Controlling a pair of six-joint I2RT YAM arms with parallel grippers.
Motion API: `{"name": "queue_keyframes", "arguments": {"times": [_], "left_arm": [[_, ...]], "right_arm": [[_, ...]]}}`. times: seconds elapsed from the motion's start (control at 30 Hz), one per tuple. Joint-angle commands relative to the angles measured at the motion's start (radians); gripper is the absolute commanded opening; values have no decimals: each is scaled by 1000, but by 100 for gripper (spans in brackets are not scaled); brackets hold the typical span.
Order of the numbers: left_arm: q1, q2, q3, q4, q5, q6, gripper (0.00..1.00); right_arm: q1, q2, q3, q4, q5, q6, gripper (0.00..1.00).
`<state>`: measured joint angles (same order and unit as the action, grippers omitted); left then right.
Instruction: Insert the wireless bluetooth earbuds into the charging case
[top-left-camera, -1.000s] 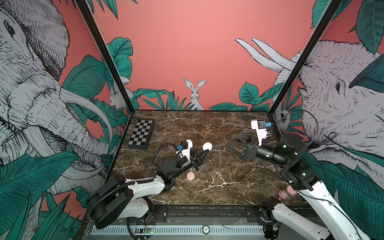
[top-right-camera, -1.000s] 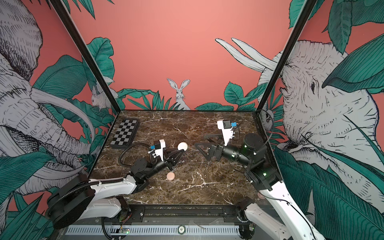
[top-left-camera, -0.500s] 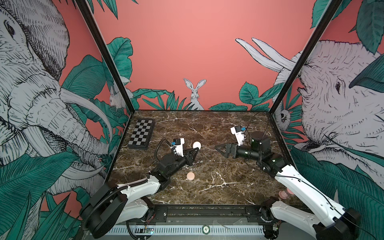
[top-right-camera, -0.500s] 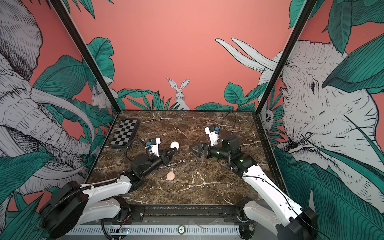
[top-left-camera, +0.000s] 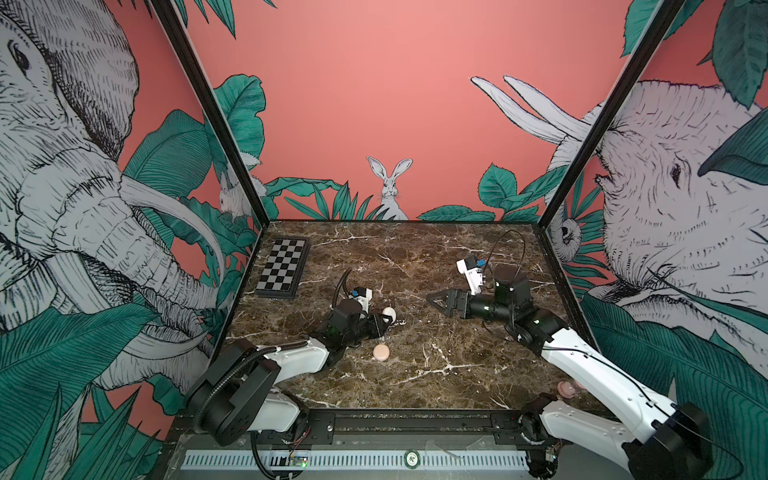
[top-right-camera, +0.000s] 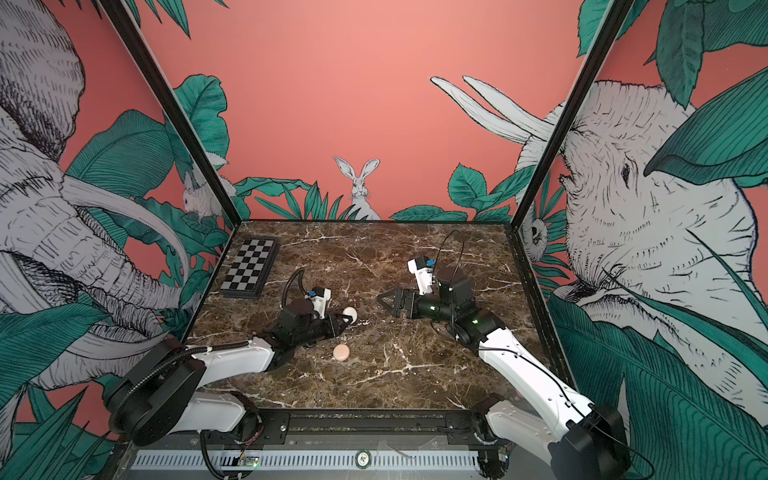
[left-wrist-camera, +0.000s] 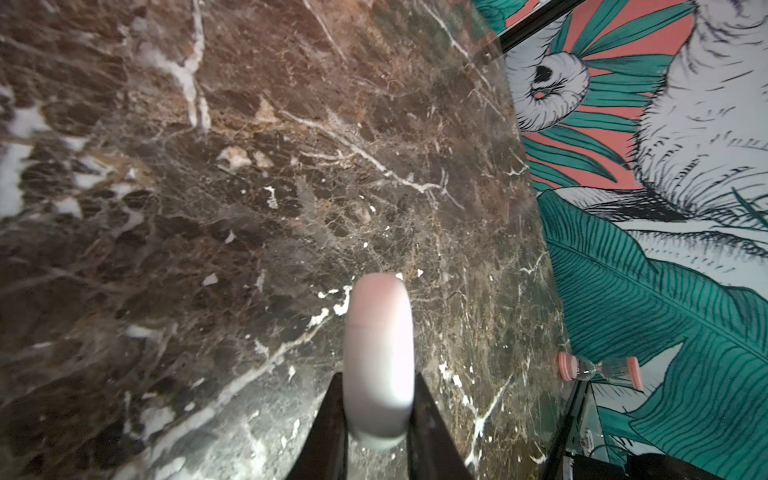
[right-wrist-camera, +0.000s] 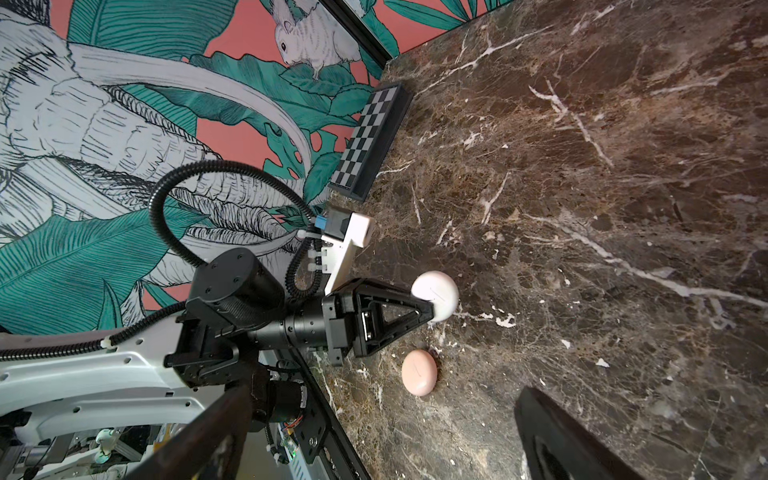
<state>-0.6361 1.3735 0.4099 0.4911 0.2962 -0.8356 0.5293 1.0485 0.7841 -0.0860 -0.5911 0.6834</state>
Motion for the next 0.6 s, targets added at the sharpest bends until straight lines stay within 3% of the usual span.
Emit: {"name": "queue_keyframes", "arguments": {"times": [0.0, 0.57], "left_arm": [[26, 29, 27, -51, 48, 12, 0], [60, 81, -11, -33, 18, -58, 0]], "right_arm": [[-3, -1, -8, 60, -9, 6, 98], [4, 31, -28, 107, -29, 18, 98]]}}
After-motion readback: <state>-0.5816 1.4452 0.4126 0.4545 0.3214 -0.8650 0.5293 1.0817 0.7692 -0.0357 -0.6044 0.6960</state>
